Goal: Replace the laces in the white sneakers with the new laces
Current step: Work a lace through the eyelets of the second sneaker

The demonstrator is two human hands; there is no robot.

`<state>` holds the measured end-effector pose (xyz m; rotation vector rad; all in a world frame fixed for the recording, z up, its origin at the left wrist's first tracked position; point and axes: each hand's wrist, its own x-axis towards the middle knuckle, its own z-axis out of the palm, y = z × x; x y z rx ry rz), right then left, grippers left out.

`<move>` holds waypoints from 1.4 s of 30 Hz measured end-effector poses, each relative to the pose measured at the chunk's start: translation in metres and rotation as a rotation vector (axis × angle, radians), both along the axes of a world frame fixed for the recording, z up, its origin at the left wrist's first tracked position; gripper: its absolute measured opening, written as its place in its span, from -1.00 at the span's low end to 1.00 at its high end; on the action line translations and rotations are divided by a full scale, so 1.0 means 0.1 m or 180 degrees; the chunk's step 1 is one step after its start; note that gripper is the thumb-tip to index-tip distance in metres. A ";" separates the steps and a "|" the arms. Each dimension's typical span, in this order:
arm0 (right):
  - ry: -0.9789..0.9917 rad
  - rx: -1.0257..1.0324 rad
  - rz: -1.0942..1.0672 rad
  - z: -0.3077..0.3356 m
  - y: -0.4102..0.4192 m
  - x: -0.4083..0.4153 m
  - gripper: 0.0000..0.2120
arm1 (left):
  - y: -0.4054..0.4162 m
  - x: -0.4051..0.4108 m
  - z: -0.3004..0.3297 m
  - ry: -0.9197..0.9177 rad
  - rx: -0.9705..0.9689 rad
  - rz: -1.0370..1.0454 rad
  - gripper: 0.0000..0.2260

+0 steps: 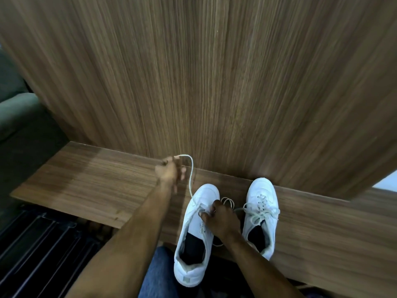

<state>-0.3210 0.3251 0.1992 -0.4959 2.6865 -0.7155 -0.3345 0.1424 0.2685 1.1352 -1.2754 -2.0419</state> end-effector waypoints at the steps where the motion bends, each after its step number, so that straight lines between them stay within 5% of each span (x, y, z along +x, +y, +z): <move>1: 0.0026 -0.0016 0.0058 0.00 0.01 0.00 -0.60 | 0.08 0.08 -0.14 -0.0307 -0.0241 -0.0293 -0.95; 4: 0.0023 -0.0015 0.0229 0.01 0.06 0.02 -0.55 | 0.25 0.33 -0.59 -0.1238 -0.0708 -0.1642 -0.81; 6: -0.0023 0.0042 0.0326 0.01 0.09 0.05 -0.54 | 0.33 0.40 -0.80 -0.1416 -0.0897 -0.1932 -0.75; 14: -0.0164 0.0111 0.0520 0.01 0.12 0.10 -0.62 | 0.30 0.22 -0.79 -0.1531 -0.1336 -0.1541 -0.77; 18: -0.0485 0.0114 0.0587 0.04 0.11 0.03 -0.68 | 0.21 -0.01 -0.29 -0.0801 -0.0974 -0.0972 -0.67; 26: -0.0720 0.0159 0.0700 0.13 0.12 -0.01 -0.68 | -0.10 -0.30 0.69 0.0206 -0.0425 -0.0055 -0.85; 30: -0.0739 0.0221 0.0658 0.16 0.14 0.05 -0.70 | 0.04 -0.07 0.23 -0.0535 -0.1011 -0.0532 -0.81; 36: -0.0545 0.0409 0.0620 0.18 0.14 0.14 -0.71 | 0.37 0.35 -0.71 -0.1650 -0.1085 -0.1923 -0.83; 40: -0.0521 0.0406 0.0585 0.17 0.15 0.18 -0.73 | 0.46 0.33 -0.70 -0.1513 -0.1700 -0.1475 -0.82; 42: -0.0477 0.0412 0.0617 0.19 0.15 0.19 -0.70 | 0.35 0.22 -0.64 -0.1149 -0.1512 -0.1278 -0.83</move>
